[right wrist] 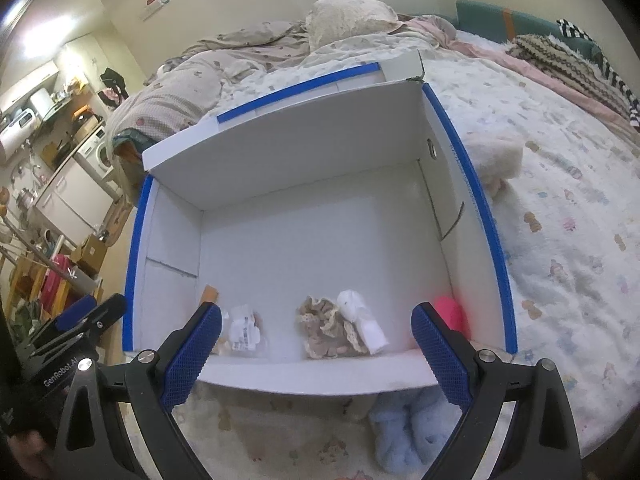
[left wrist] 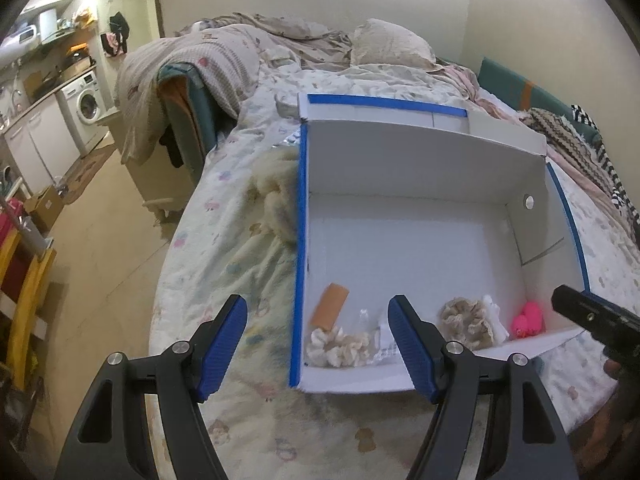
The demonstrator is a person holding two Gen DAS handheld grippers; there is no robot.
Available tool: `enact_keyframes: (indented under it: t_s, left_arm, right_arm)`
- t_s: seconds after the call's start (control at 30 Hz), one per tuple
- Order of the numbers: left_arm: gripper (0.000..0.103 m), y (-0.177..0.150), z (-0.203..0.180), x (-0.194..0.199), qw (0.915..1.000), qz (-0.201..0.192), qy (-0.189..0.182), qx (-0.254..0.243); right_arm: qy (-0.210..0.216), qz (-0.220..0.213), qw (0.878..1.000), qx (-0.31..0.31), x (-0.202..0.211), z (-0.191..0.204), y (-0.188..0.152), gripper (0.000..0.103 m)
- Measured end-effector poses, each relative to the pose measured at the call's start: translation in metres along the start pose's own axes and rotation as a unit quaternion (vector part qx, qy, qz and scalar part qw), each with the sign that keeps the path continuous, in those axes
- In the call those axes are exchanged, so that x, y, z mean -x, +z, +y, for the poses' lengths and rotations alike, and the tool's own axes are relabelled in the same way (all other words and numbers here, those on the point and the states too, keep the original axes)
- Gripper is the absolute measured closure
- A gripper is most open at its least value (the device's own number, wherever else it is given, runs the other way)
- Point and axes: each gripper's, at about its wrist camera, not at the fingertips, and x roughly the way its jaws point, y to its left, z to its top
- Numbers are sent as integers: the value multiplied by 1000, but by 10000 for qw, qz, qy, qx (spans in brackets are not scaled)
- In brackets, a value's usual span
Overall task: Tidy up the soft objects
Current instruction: 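Withdraw the right gripper and reach toward the light-blue fuzzy scrunchie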
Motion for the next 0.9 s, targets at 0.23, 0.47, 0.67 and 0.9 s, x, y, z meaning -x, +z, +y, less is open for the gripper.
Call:
enact_keyframes:
  t_s: [0.23,0.47,0.67,0.9]
  left_arm:
    - [33,-18,3,3,9999,103,79,-66]
    - [33,-32,5,0,9996,265,71,-39]
    - [33,-39,1,-5,9991,385,89,-120]
    - [33,-40,4,-10,9987,512,38,-65]
  right_arm:
    - [-39,-21,9999,99,13,2,-11,1]
    - [-77,51,9999,81,21,-2,-25,1]
    - [-113,192,9997,-115,19,-6,-34,1]
    - [-113,409,9988,-250,12,-10,-42,1]
